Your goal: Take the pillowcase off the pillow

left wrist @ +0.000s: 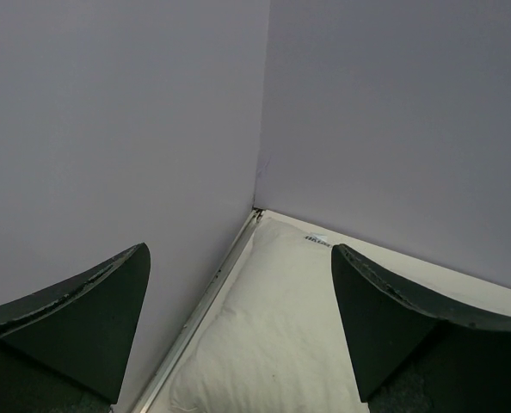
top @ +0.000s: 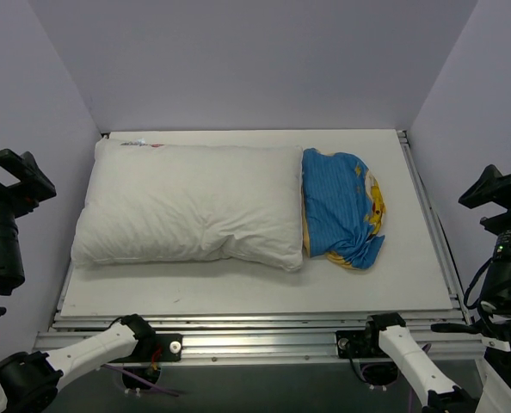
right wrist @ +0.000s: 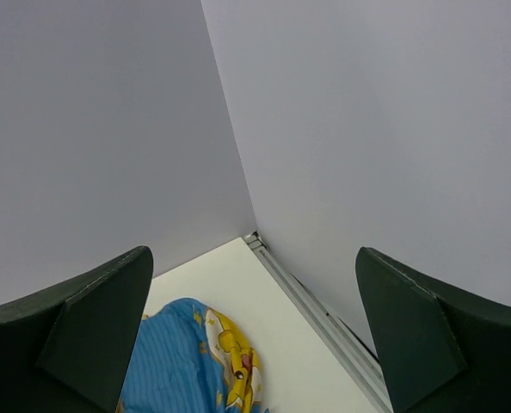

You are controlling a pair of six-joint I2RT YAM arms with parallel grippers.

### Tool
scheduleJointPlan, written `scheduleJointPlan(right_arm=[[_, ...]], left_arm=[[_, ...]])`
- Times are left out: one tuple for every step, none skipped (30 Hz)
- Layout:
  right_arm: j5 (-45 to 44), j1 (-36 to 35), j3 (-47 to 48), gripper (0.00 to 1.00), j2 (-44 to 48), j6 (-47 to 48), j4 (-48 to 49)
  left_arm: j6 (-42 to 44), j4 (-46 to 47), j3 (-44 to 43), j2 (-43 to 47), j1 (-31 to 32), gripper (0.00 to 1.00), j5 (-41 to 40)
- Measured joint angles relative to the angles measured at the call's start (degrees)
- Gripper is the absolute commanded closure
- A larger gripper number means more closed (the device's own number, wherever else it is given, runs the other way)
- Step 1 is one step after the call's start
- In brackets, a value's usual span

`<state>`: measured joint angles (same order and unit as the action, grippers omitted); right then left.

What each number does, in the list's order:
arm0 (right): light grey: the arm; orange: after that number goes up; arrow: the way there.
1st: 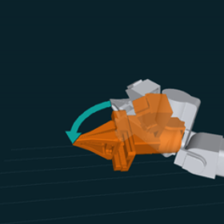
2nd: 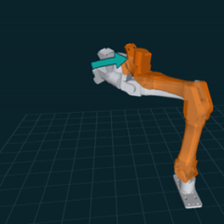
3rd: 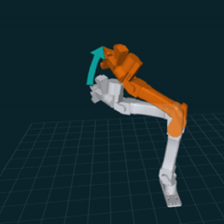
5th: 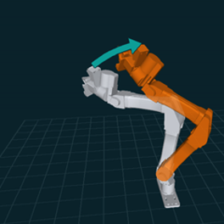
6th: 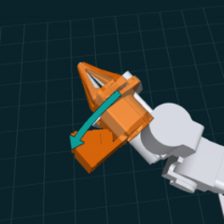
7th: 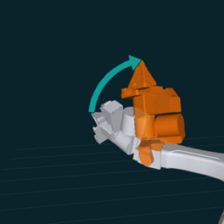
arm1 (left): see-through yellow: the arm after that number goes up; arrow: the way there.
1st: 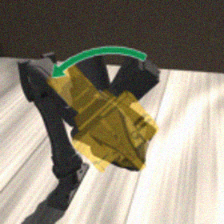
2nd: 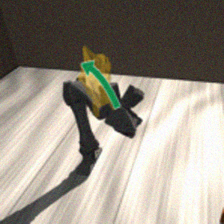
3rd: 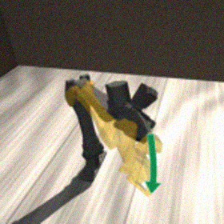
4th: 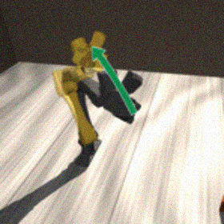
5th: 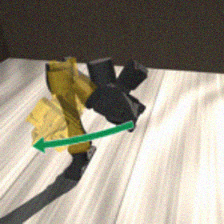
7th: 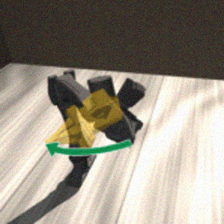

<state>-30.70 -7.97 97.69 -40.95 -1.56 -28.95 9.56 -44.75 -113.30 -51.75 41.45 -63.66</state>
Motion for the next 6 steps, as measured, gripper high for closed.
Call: scheduleJointPlan(right_arm=[[0.0, -0.02, -0.07, 0.0, 0.0, 0.02, 0.15], [0.0, -0.02, -0.22, 0.0, 0.07, 0.07, 0.39], [0.0, -0.02, -0.46, 0.0, 0.13, 0.11, 0.59], [0.0, -0.02, -0.7, 0.0, 0.24, 0.13, 0.74], [0.0, -0.02, -0.94, 0.0, 0.35, 0.15, 0.87], [0.0, -0.02, -1.18, 0.0, 0.48, 0.15, 0.98]], left_arm=[[0.09, 0.13, 0.02, -0.04, 0.07, 0.06, 0.0], [0.13, 0.37, 0.02, -0.09, 0.09, 0.06, -0.02], [0.13, 0.57, 0.02, -0.11, 0.11, 0.06, -0.02], [0.13, 0.79, 0.02, -0.13, 0.11, 0.06, -0.02], [0.13, 0.98, 0.02, -0.15, 0.13, 0.06, -0.02], [0.11, 1.11, 0.02, -0.17, 0.13, 0.06, -0.02]])
